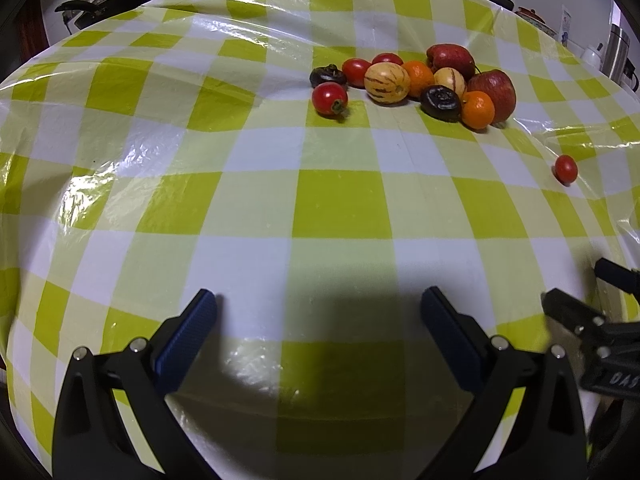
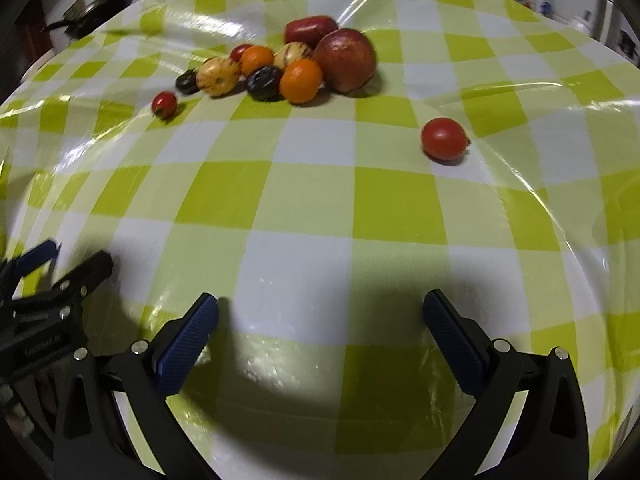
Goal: Organize fruits
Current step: 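Grasp the red tomato with the right tool while the left tool grasps a cherry tomato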
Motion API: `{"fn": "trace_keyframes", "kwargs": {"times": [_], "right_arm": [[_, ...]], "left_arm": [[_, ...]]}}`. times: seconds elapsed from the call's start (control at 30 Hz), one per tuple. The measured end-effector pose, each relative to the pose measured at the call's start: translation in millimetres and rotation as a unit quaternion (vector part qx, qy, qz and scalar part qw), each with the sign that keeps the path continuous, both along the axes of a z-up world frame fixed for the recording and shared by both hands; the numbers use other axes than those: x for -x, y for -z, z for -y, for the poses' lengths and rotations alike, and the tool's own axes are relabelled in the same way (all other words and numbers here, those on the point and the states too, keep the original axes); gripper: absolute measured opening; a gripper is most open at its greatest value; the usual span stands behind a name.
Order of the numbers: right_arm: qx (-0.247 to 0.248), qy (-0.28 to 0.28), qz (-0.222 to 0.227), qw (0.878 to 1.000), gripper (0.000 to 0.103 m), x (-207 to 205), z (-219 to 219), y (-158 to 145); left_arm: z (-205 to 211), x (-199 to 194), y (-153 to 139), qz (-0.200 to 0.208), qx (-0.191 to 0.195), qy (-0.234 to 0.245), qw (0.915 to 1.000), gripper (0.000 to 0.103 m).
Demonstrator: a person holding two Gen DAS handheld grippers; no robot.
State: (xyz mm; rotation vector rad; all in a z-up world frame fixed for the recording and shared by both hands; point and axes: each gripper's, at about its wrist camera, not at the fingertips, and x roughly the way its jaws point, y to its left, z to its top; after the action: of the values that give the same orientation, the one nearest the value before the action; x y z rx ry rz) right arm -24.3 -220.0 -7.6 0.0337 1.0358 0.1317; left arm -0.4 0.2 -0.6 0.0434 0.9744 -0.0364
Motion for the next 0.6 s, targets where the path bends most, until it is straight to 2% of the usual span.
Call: {"fn": "trace_keyframes", "kwargs": {"times": [0.1,0.13,0.3,0.4,0.5,0.57,0.6], "right_arm": [[-0.028,-0.003,0.001,1.0,0.099,-2,18,-2],[-0.028,0.005,0.004,1.0,0.099,-5,25,-3],[-0.103,0.058,0.037,0.992,0.099,-28,77,-10],[-0.115,0.071,0.041,0.99,0.099,-49,91,-9],[-0.101,0.077,0.04,0.991,0.095,-68,92,-6],[-0.093,0.071,0.04,0.992,0.084,-77,88,-5],[-0.089,0.067,0.04,0.993,0.083,-80,86,-4]], "left_arm": [[-2,0,-1,-0.002,0.0,0.006,1.0,0.102],[-2,1,-1,-0.003,0.0,0.007,1.0,0.102],[-4,3,-1,-0.004,0.001,0.009,1.0,0.102],[-1,3,-3,-0.01,0.004,0.025,0.9996,0.102],[-5,4,-8,-0.003,0.015,0.044,0.9989,0.102],[-8,0,-13,0.007,0.013,0.049,0.9987,0.102],[-12,-5,-19,0.014,0.018,0.054,0.9983,0.102]]}}
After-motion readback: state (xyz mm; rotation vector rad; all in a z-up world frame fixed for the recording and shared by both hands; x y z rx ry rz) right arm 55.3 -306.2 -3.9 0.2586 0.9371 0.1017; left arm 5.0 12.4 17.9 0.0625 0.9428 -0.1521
